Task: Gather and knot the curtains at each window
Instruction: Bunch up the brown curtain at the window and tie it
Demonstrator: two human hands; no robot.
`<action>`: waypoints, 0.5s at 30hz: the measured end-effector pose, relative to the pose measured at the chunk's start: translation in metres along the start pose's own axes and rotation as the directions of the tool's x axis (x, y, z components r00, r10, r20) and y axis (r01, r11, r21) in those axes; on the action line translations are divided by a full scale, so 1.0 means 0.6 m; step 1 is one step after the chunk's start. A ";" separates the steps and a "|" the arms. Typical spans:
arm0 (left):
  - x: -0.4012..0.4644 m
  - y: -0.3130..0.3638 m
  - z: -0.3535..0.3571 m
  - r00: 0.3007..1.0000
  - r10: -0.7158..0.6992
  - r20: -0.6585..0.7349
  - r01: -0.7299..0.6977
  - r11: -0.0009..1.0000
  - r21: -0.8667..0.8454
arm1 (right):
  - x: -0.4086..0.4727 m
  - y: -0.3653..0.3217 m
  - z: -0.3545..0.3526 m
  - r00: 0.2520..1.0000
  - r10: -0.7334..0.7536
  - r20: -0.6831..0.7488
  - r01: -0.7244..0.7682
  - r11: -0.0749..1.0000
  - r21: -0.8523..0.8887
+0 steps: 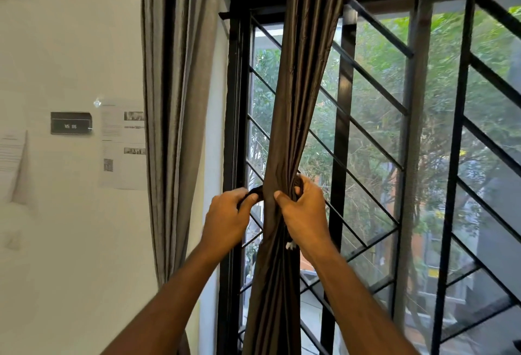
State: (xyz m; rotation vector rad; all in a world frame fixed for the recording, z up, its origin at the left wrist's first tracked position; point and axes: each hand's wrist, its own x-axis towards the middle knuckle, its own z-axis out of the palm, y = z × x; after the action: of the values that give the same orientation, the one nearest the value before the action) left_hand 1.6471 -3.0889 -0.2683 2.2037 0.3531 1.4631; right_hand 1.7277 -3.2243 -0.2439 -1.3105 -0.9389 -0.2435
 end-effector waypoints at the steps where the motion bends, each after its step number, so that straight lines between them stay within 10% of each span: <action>1: 0.004 0.003 -0.006 1.000 -0.003 -0.002 0.003 1.000 0.003 | -0.003 0.003 -0.004 0.999 -0.034 -0.014 0.033 0.996 -0.079; 8: -0.041 0.118 0.019 0.950 -0.186 0.252 0.303 0.747 -0.591 | -0.034 0.001 -0.024 0.989 -0.118 -0.094 0.018 0.708 -0.705; 11: -0.056 0.122 0.047 0.973 -0.142 0.183 0.226 0.761 -0.608 | -0.038 0.001 -0.037 0.991 -0.130 -0.038 0.075 0.762 -0.643; 15: -0.055 0.110 0.063 0.973 -0.149 0.176 0.226 0.766 -0.602 | -0.053 0.011 -0.063 0.996 0.062 0.066 -0.055 0.993 -0.106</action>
State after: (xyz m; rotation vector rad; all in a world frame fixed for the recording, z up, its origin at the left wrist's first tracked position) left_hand 1.6658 -3.1695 -0.2732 1.6493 0.0303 1.1187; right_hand 1.7293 -3.2671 -0.2696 -1.4483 -0.9555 -0.2051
